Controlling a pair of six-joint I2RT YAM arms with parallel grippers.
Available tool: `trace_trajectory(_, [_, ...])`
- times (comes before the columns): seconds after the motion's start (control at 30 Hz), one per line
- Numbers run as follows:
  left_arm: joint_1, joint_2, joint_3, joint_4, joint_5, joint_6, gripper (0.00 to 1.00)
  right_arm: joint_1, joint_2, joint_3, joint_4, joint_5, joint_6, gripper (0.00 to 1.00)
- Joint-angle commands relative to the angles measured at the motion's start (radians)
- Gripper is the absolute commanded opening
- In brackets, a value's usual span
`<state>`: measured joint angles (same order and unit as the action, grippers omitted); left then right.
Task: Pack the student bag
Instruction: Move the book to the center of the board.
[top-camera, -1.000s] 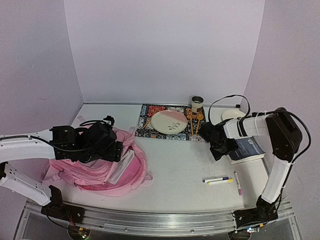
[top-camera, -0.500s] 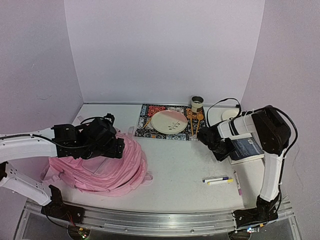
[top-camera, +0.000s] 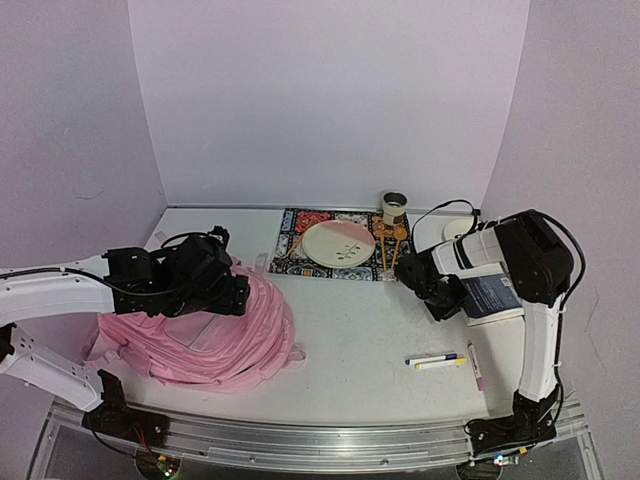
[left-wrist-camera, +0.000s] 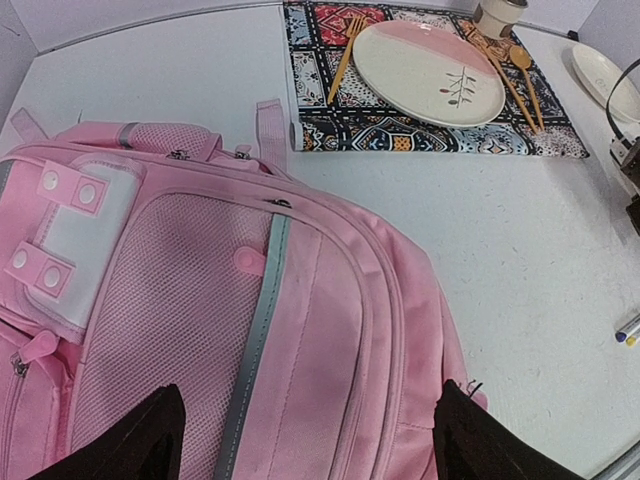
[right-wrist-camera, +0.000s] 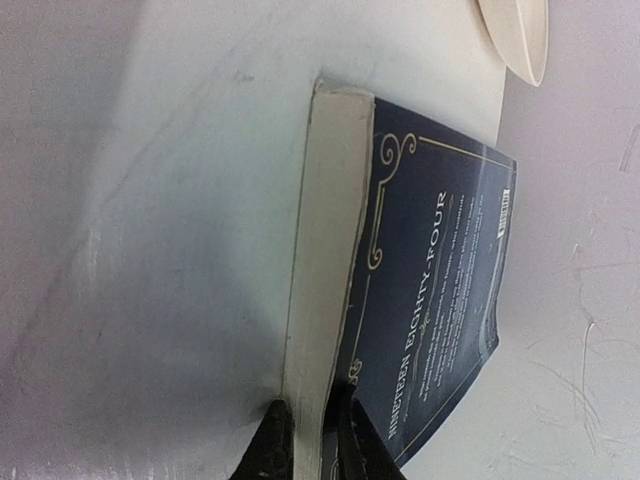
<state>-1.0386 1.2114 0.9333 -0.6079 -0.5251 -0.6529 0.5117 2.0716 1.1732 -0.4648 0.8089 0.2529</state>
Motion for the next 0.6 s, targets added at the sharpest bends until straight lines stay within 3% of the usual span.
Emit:
trace_trajectory(0.0, [0.006,-0.033,0.009,0.028,-0.001,0.010,0.87,-0.006,0.018,-0.022,0.009,-0.239,-0.043,0.11])
trace_trajectory(0.2, [0.008,-0.039,0.010,0.030,-0.004,0.011,0.87,-0.009,-0.064,-0.030,0.012,-0.421,-0.081,0.10])
trace_trajectory(0.3, [0.007,-0.040,0.013,0.029,0.000,0.010,0.87,-0.010,-0.122,-0.033,0.012,-0.372,-0.034,0.11])
trace_trajectory(0.57, [0.008,-0.067,0.008,0.031,0.010,0.004,0.87,-0.078,-0.298,0.022,0.020,-0.430,-0.070,0.27])
